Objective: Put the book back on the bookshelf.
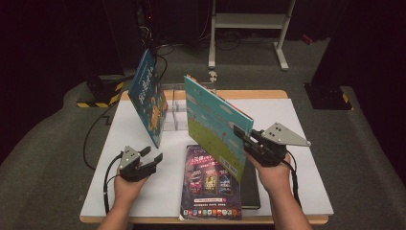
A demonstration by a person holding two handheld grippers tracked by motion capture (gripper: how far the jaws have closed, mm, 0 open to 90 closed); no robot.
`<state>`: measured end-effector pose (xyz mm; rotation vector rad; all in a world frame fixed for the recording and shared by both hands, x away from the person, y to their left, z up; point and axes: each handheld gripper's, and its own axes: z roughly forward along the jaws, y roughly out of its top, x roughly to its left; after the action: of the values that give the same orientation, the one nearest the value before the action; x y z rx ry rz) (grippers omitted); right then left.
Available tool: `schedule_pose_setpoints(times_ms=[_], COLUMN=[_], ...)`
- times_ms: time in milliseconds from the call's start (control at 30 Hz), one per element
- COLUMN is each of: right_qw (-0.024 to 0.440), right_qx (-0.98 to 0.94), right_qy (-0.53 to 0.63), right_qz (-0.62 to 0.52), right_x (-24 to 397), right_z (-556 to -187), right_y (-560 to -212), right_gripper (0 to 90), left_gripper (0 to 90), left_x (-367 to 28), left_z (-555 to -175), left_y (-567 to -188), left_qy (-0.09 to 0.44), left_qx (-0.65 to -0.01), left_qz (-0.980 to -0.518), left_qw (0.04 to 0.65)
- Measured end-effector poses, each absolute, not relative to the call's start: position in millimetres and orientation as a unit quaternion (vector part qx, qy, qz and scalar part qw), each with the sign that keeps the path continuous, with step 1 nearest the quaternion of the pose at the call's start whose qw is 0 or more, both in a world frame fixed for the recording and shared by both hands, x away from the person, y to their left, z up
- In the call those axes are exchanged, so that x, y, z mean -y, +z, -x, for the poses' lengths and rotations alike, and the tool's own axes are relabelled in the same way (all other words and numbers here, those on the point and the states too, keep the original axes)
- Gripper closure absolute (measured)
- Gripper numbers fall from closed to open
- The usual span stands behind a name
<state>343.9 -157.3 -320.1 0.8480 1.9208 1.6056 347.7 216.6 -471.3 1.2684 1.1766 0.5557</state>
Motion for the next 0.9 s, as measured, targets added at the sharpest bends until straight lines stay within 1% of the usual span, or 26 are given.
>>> schedule_pose_setpoints(times_ms=[33, 167, 200, 367, 500, 700, 900], right_qw=[0.24, 0.261, 0.264, 0.272, 0.276, 0.275, 0.267], right_qx=[-0.705, -0.714, -0.715, -0.718, -0.72, -0.718, -0.716], right_qy=[0.593, 0.585, 0.585, 0.58, 0.579, 0.586, 0.591], right_qz=[-0.307, -0.281, -0.277, -0.272, -0.264, -0.256, -0.257], right_x=[156, 137, 133, 117, 108, 95, 82], right_z=[-344, -338, -338, -343, -346, -349, -357], right_y=[-320, -316, -315, -309, -305, -297, -297], right_gripper=[80.6, 80.8, 80.9, 81.0, 81.0, 81.0, 81.0], left_gripper=[40.5, 40.5, 40.5, 40.5, 40.5, 40.5, 40.5], left_x=[-217, -220, -219, -222, -222, -222, -224], left_z=[-348, -348, -349, -349, -349, -349, -349], left_y=[-471, -471, -471, -471, -470, -470, -470], left_qy=[0.243, 0.243, 0.242, 0.242, 0.241, 0.24, 0.242], left_qx=[-0.51, -0.512, -0.513, -0.514, -0.516, -0.517, -0.517], left_qz=[-0.552, -0.552, -0.546, -0.547, -0.539, -0.537, -0.541], left_qw=[0.613, 0.612, 0.617, 0.615, 0.621, 0.622, 0.618])
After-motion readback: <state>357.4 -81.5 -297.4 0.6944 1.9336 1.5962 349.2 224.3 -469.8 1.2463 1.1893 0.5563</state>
